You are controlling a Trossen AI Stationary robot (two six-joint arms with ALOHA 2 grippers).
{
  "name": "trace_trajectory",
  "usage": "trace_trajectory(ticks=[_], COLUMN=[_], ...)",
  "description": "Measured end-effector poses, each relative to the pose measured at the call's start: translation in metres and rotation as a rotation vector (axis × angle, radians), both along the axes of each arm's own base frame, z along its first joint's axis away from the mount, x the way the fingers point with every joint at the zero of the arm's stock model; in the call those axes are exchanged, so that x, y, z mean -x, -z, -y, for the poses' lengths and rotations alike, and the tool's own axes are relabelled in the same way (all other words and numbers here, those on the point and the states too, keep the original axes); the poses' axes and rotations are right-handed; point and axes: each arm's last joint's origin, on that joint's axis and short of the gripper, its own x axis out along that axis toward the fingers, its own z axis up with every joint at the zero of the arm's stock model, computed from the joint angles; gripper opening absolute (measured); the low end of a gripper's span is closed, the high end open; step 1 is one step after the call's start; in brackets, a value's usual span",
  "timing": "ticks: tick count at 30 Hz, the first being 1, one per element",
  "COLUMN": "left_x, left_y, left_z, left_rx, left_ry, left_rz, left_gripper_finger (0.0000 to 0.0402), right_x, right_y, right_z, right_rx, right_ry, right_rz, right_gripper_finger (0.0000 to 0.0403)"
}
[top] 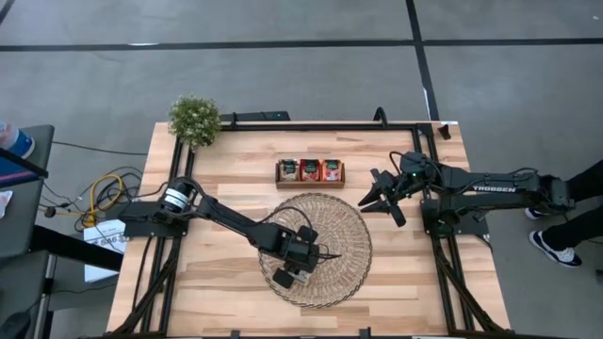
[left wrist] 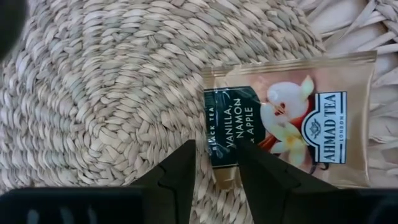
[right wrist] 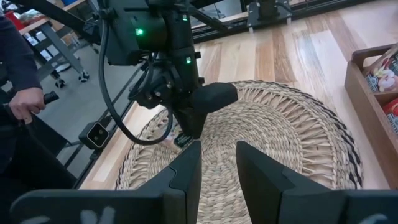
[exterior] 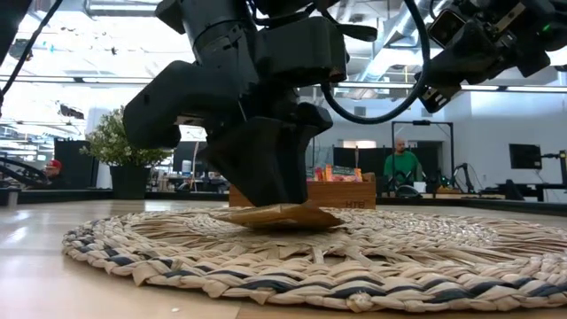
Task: Pick & Place Tea
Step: Put the green tea bag to the left of the wooden organizer
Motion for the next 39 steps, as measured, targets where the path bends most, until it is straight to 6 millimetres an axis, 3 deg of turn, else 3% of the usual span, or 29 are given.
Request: trace_trajectory(ticks=[14,23,31,39], left_x=[0.001,0.0,-0.01,-0.005], left_y=[0.001,0.0,-0.024,-0.023], left_z=[-0.001,-0.002,0.0,-0.002], left_rx=[-0.003,-0.049,-0.064,-0.091], left_ry=[-0.031,-0.058,-0.068,-0.084], left_rz=[-0.007,0.002,0.016,-0.049], left_gripper_finger=[0.0006,0.0,0.0,0.0], right_x=[0.0,0.0,0.0,0.0], right_y=[0.001,0.001,0.001,0.001], right_z=[0.0,0.0,0.0,0.0], right_rx=[-0.002,-0.001,-0.002,-0.002], right_ry=[0.0,0.0,0.0,0.0], right_rz=[-0.007,-0.007,-0.007,-0.007], right_gripper_finger=[0.0092,0.0092,0.0092,0.0092])
